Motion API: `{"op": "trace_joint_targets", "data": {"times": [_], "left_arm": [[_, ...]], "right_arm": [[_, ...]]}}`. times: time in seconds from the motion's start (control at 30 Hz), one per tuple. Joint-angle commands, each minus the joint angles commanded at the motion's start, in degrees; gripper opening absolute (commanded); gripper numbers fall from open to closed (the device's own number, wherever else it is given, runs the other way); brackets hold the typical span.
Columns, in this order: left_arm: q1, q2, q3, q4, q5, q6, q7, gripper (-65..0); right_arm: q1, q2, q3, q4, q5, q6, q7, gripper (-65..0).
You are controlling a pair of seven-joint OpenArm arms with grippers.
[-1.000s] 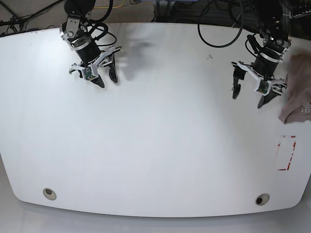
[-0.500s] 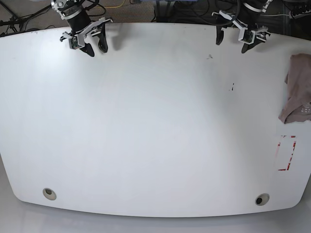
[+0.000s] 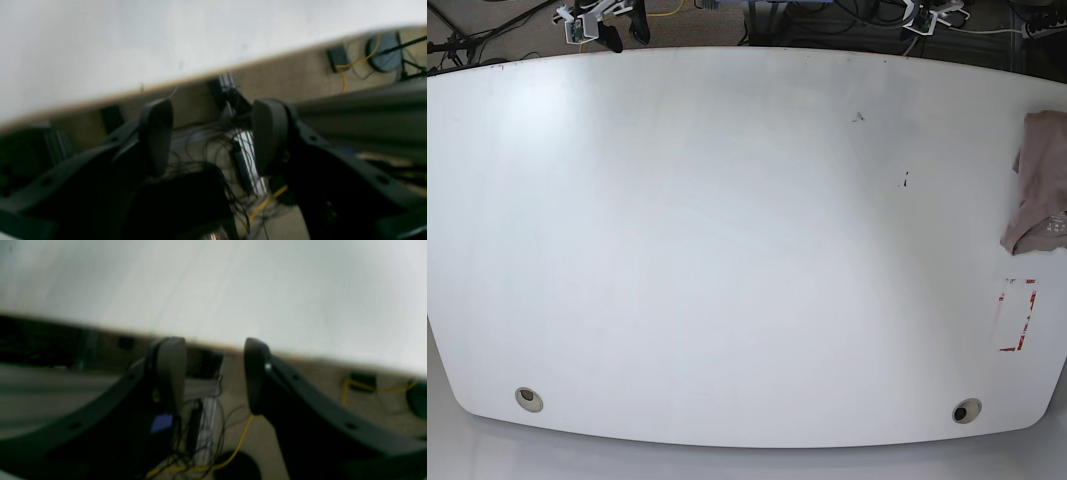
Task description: Fold the T-shirt properly
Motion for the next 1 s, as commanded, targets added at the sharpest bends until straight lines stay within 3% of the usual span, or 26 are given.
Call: {"op": "trace_joint_targets", "data": {"times": [0.3,0.47,0.77,0.87,1.0], "left_arm": [[-1.76,-3.34,0.70,-14.86,-1.14,0.00,-0.97,-32.9],[-2.55,-6.68,2.29,-22.15,-6.59,0.00,-3.08,-44.0],[-9.32,-11.52,7.56,-35.52,-6.86,0.00,-2.99,-60.6],[-12.22,-12.31,8.09,-40.00,-6.86,0.00,-2.99,-65.0],[-17.49,-13.89,8.35,-48.70,-6.86,0.00,-2.90,-65.0]], "right_arm": [[-1.41,-2.02,-2.11,-7.74,-0.97,0.00,0.09,-38.2],[0.18,-2.11,-4.22,-14.15,-5.45,-0.13,0.44,-38.2],[7.03,-3.87,-4.13,-27.87,-11.08,-0.31,2.99,-38.2],[9.76,-3.87,-4.13,-32.70,-12.75,-1.45,3.08,-38.2],[14.15,-3.87,-4.40,-40.70,-15.03,-5.05,3.25,-38.2]]}}
